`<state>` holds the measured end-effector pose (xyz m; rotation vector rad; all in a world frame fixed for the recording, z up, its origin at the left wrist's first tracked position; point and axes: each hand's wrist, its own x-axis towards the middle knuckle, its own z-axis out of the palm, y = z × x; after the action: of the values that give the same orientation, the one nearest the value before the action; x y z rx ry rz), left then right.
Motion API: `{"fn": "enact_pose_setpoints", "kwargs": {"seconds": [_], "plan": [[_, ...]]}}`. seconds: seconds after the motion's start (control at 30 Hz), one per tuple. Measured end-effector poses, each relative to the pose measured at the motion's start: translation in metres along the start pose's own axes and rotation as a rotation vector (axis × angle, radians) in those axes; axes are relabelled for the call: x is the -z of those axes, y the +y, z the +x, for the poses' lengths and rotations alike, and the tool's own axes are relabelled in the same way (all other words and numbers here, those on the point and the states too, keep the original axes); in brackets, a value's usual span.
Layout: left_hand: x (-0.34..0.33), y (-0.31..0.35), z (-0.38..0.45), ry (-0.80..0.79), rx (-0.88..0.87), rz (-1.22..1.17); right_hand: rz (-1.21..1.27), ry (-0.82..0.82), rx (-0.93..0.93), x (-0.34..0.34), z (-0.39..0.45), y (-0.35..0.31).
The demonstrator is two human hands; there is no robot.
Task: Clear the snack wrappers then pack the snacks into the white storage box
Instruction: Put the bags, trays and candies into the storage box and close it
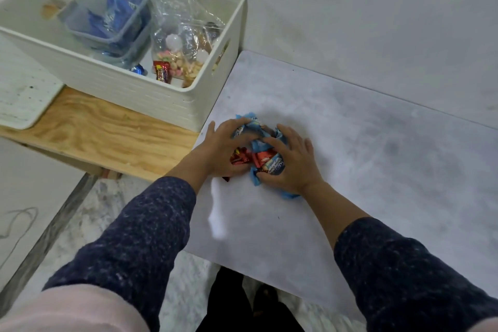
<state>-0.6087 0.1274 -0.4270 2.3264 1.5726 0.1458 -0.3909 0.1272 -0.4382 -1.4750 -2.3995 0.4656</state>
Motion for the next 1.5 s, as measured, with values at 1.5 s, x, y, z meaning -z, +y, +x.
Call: {"fn": "enact_pose_setpoints", "kwargs": {"seconds": [1.5], "plan": [[0.059, 0.092, -0.006, 0.395, 0.167, -0.086, -0.029, 0.296, -0.297, 0.077, -0.045, -0.046]]}}
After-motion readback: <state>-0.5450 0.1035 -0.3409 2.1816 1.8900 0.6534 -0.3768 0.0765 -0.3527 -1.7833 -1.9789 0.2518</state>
